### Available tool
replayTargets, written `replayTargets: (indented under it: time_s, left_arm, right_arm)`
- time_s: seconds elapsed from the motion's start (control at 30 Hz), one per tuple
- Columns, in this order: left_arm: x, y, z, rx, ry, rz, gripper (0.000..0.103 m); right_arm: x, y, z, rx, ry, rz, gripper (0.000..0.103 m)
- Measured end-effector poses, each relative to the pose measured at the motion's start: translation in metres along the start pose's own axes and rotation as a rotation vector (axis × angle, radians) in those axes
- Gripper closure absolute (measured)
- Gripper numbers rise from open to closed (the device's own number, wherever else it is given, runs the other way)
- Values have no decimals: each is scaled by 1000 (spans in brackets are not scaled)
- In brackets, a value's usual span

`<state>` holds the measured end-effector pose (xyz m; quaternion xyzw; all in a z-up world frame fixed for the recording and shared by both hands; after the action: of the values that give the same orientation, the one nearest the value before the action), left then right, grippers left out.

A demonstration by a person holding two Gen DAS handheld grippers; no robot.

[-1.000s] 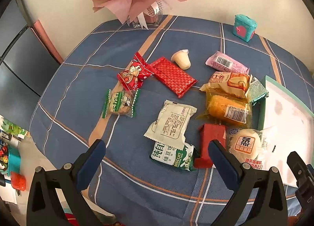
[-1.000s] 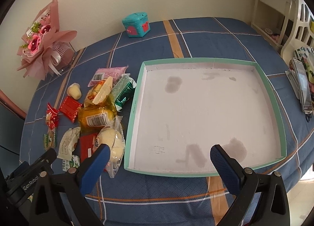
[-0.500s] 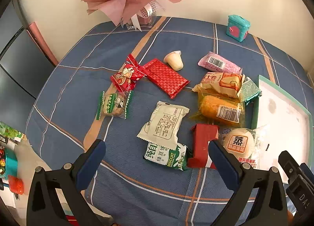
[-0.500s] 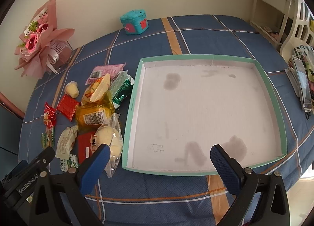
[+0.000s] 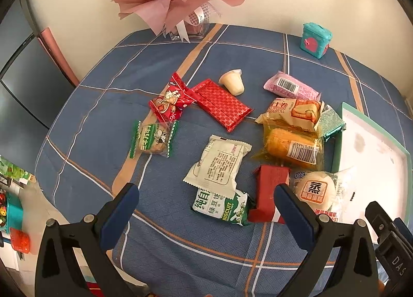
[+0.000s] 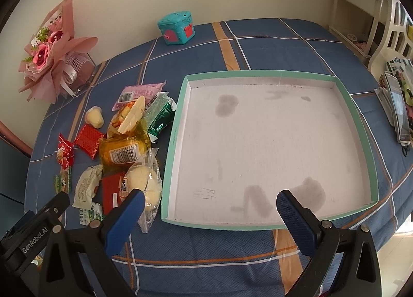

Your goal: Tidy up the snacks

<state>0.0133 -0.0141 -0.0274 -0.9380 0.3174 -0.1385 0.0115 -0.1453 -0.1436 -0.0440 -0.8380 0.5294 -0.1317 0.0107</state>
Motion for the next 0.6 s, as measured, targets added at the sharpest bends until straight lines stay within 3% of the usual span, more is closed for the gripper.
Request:
replayTargets:
  time_s: [0.6]
  left_arm:
    - [1,3,-3,-30,15,-7,0]
  right_arm:
    - [-1,-6,2,-1,-10,-33,0]
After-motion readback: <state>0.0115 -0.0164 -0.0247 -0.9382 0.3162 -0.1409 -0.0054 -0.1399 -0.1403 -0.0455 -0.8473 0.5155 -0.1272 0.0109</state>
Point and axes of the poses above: each gripper's, at about its wrist camera, not at the fingertips, and z roughly the way its jaws point, y to its right, x to its top, the point moved 5 cm from there along z, roughly the way its jaws point, and after that the axes turned 13 degrees about -y, right-handed, at the moved point
